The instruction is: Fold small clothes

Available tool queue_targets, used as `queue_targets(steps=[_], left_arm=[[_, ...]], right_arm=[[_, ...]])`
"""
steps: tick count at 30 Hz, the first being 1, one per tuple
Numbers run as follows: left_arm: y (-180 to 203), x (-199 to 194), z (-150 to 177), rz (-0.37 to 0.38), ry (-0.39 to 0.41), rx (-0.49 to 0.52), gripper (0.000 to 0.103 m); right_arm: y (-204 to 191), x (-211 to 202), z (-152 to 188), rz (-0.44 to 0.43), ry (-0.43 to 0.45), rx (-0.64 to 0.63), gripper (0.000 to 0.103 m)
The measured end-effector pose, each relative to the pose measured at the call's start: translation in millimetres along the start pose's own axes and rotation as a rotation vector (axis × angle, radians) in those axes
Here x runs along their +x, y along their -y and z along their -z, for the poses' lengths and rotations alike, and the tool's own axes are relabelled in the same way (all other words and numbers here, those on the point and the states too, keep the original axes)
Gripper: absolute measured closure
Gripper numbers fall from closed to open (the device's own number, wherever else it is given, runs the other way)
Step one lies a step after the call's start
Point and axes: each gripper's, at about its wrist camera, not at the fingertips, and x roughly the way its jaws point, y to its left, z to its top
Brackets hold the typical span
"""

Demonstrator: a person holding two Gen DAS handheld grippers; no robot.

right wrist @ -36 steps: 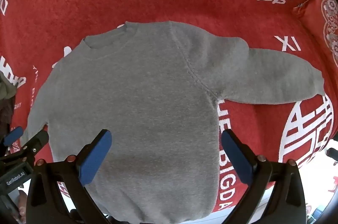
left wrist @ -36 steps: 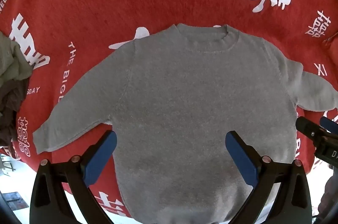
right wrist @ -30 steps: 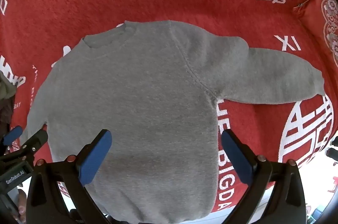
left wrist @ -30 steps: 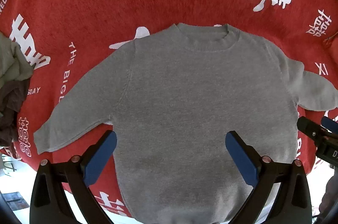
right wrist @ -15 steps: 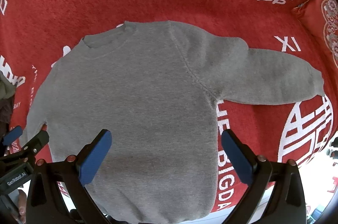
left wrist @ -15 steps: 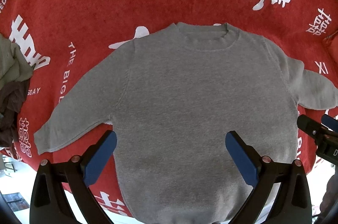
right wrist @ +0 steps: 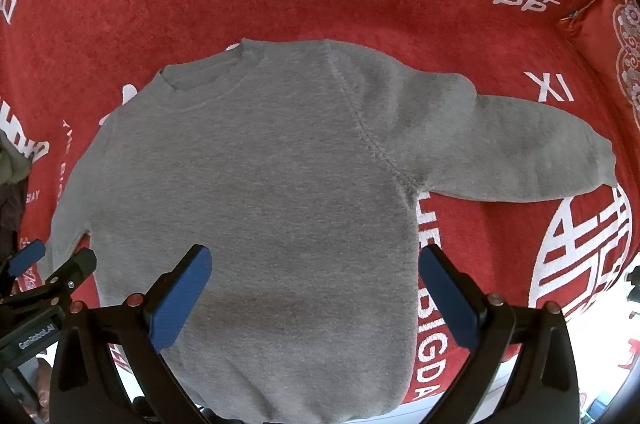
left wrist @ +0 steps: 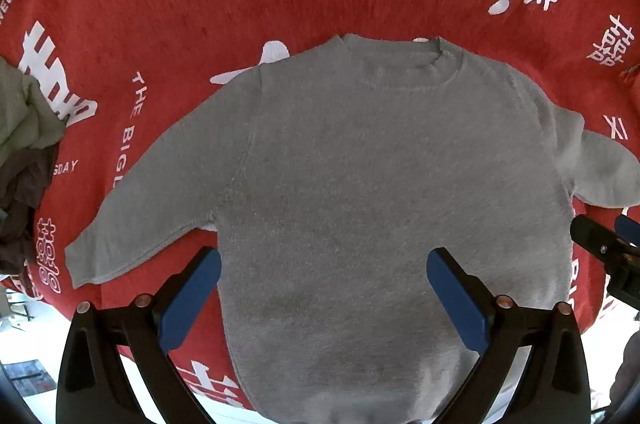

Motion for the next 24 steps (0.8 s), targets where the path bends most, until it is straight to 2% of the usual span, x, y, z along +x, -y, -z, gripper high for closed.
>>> queue_targets(steps=[7,9,19,21,24], left_arm=[[-4,7,3,-0.005,-0.014,-0.006,0.000],[-5,9,3,-0.004,-0.018,-0.011,0.000],[-20,12,7,-0.005,-0.027,-0.044,0.000],[-24,13,8,-0.005,-0.028,-0.052,0.000],[-28,14,10,-0.007,-0.030,-0.063,0.000]], right_arm=[[1,5,2,0.055,-0.043,-0.014,0.000],[2,7,1,0.030,-0.059,-0.011,0.000],[-2,7,0,0.013,-0.054,-0.037,0.000],[-5,6,0,0.047,-0.020,-0.047,0.000],[-10,5,-1,0.062,-0.014,-0.055,0.000]])
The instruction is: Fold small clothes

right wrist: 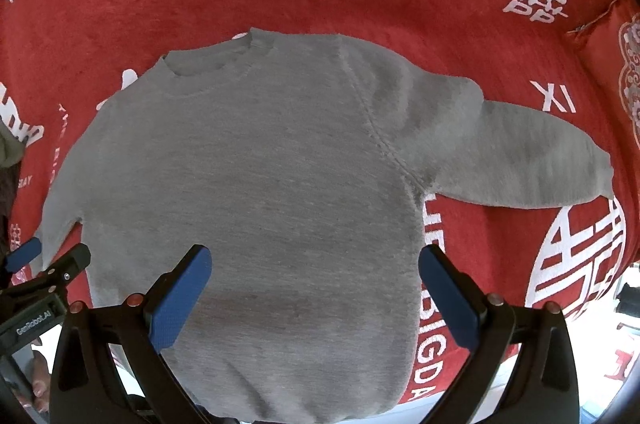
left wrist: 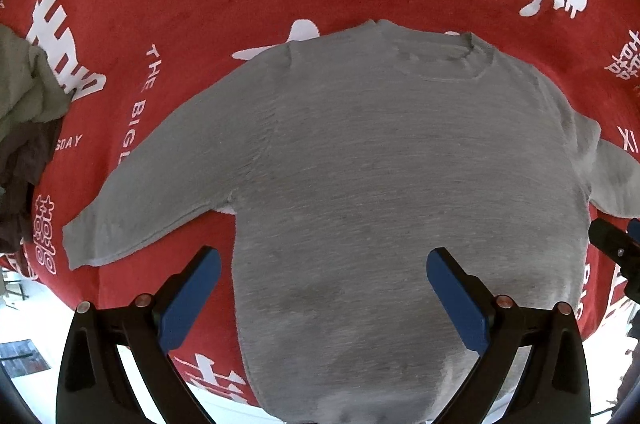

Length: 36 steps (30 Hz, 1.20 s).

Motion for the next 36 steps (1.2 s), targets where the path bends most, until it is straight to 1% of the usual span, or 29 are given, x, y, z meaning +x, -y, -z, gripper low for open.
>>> queue_targets(steps=[2,11,21,25,27,30,31,33,34,36], left_arm=[[-2,1,1,0.002,-0.002,-0.007,0.000],[-11,2,6,0.018,-0.004,-0.041,0.000],[-41,12,14,0.006,-0.026,-0.107,0.000],[-52,17,16,0.019,-0.030,-0.136,0.000],[-59,19,18,0.042,-0.031,-0.157,0.000],[-82,24,20,0.111,-0.021,-0.232,0.000],[-99,29,23,0.153,-0.013,-0.289,0.000],[-123,36,27,0.198,-0.008,-0.366,0.000],[-147,44,32,0.233,0.004,-0.436,0.000],[-180,53,40,0.254,0.028,-0.526,0.000]], right_arm=[[-2,-1,-1,0.010,0.007,-0.007,0.000],[-19,-4,-3,-0.012,0.012,-0.042,0.000],[-53,-1,-14,-0.031,0.012,-0.105,0.000],[-64,1,-13,-0.044,0.012,-0.118,0.000],[-72,3,-13,-0.054,0.007,-0.130,0.000],[-91,7,-12,-0.068,-0.002,-0.169,0.000],[-98,9,-11,-0.076,-0.007,-0.182,0.000],[-111,12,-11,-0.089,-0.013,-0.206,0.000],[-121,13,-10,-0.098,-0.016,-0.224,0.000],[-141,17,-9,-0.122,-0.018,-0.263,0.000]])
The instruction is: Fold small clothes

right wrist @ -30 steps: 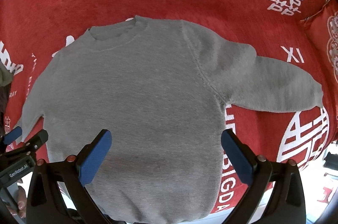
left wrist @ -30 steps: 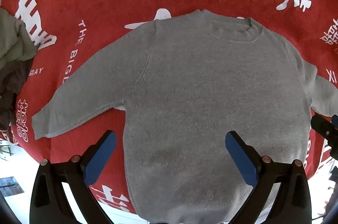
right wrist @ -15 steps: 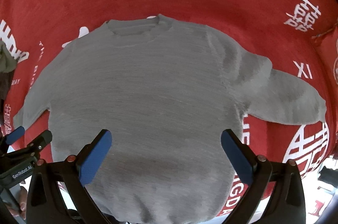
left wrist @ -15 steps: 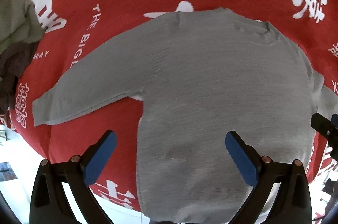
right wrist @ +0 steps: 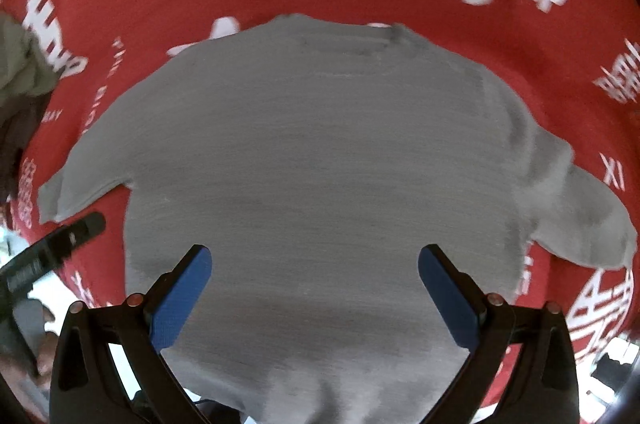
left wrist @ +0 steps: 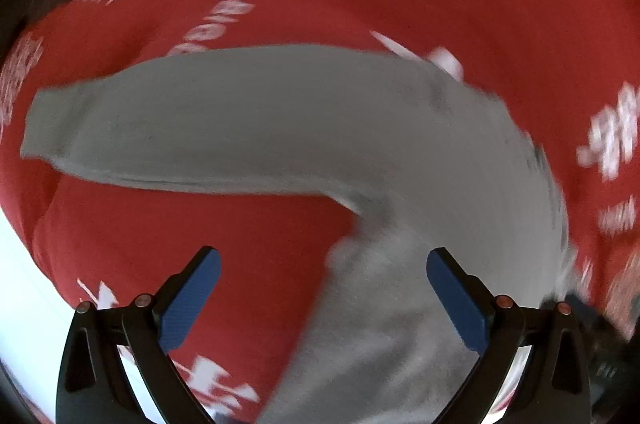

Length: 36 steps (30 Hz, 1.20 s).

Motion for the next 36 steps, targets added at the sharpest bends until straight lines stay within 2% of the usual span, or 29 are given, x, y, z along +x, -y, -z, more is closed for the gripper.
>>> queue_targets(steps=[4,6,9,12,19,21,24,25,27,28,29,30,33,35,36], left_arm=[[-88,-1,-15,0.091,0.081,-0.208,0.000],[-117,3,-15,0.137,0.094,-0.283,0.000],[-162,19,-13,0.252,0.105,-0.413,0.000],[-170,20,-10,0.319,0.161,-0.445,0.000],[-173,30,-34,0.442,0.222,-0.483,0.000],[-172,32,-39,0.444,0.236,-0.492,0.000],[-167,32,-46,0.395,0.248,-0.482,0.000],[-164,29,-48,0.361,0.243,-0.472,0.004],[-161,25,-49,0.275,0.232,-0.447,0.027],[-159,25,-52,0.222,0.223,-0.424,0.053],[-159,27,-54,0.193,0.207,-0.409,0.085],[-158,31,-57,0.167,0.186,-0.396,0.092],[-156,28,-59,0.148,0.192,-0.358,0.092],[-145,17,-61,0.118,0.223,-0.298,0.092],[-139,13,-64,0.109,0.238,-0.271,0.092]], right_arm=[[-37,11,-3,-0.046,-0.004,-0.071,0.000],[-57,18,-4,-0.070,-0.012,-0.105,0.000],[-87,29,-2,-0.105,-0.021,-0.150,0.000],[-110,35,2,-0.130,-0.023,-0.188,0.000],[-148,44,6,-0.156,-0.032,-0.254,0.000],[-154,44,5,-0.160,-0.028,-0.264,0.000],[-162,46,4,-0.163,-0.028,-0.278,0.000],[-165,47,4,-0.164,-0.029,-0.279,0.000],[-166,47,5,-0.167,-0.031,-0.276,0.000],[-166,47,5,-0.168,-0.030,-0.271,0.000],[-166,46,6,-0.171,-0.029,-0.266,0.000],[-165,45,6,-0.173,-0.028,-0.259,0.000],[-160,41,9,-0.189,-0.021,-0.239,0.007],[-155,41,10,-0.196,-0.028,-0.225,0.028],[-152,40,11,-0.198,-0.030,-0.216,0.031]])
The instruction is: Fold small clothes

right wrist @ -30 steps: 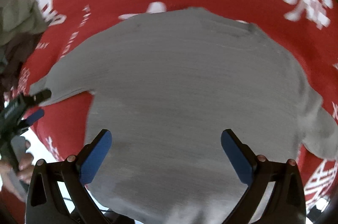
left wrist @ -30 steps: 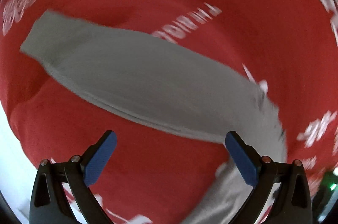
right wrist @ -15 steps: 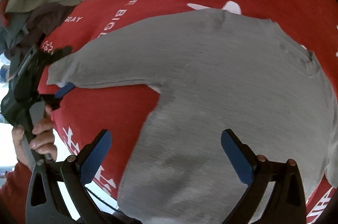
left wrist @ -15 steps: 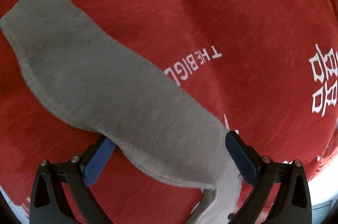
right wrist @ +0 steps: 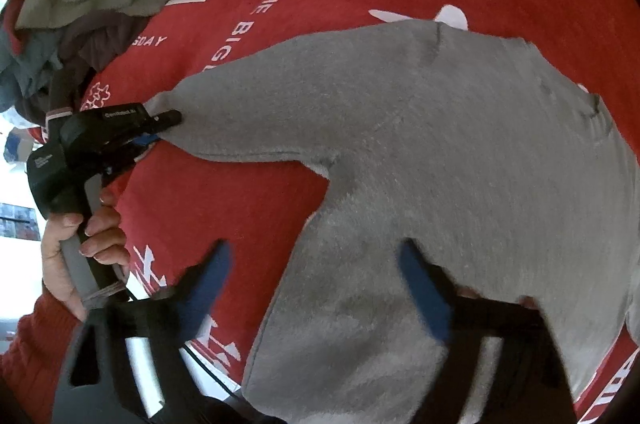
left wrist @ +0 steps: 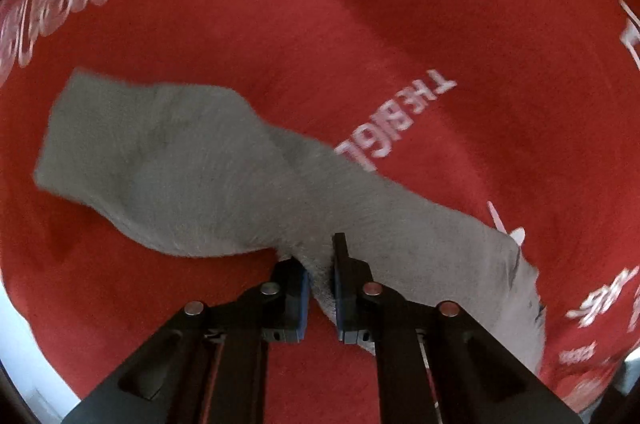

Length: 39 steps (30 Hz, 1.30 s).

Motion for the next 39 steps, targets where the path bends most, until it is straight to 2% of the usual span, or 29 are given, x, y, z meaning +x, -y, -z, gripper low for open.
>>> queue_targets(steps=[3,8,12,15,19,24,28,30,31,32,35,37,38,39], left_arm=[[32,-25,-1,0.023,0.062,0.136,0.092],[98,-47,6,0.079,0.110,0.319,0.092],[166,-59,30,0.137,0.128,0.468,0.092],[224,-56,63,0.181,0.111,0.586,0.092],[300,-26,133,0.214,0.039,0.763,0.092],[345,30,202,0.173,-0.078,0.889,0.092],[353,61,232,0.058,-0.122,0.950,0.091],[350,61,233,0.041,-0.132,0.955,0.067],[347,56,231,0.038,-0.124,0.952,0.043],[345,49,229,0.035,-0.104,0.950,0.036],[331,23,212,0.023,-0.073,0.953,0.036],[314,8,193,-0.003,-0.048,0.913,0.036],[305,4,180,-0.023,-0.038,0.881,0.024],[288,0,162,-0.061,-0.023,0.825,0.017]], right_arm=[[13,-4,6,-0.006,0.003,0.045,0.033],[44,-21,18,0.010,0.037,0.114,0.033],[79,-39,28,0.021,0.065,0.175,0.033],[119,-58,39,0.037,0.083,0.228,0.033],[181,-77,57,0.069,0.108,0.321,0.034],[250,-85,87,0.091,0.108,0.451,0.034],[287,-82,107,0.105,0.089,0.494,0.034],[295,-82,111,0.106,0.084,0.501,0.034],[299,-82,111,0.106,0.085,0.502,0.034],[299,-82,111,0.105,0.087,0.503,0.033],[294,-88,100,0.106,0.113,0.473,0.033],[274,-93,80,0.120,0.145,0.402,0.033],[263,-94,68,0.123,0.162,0.360,0.033],[256,-96,59,0.121,0.175,0.322,0.033]])
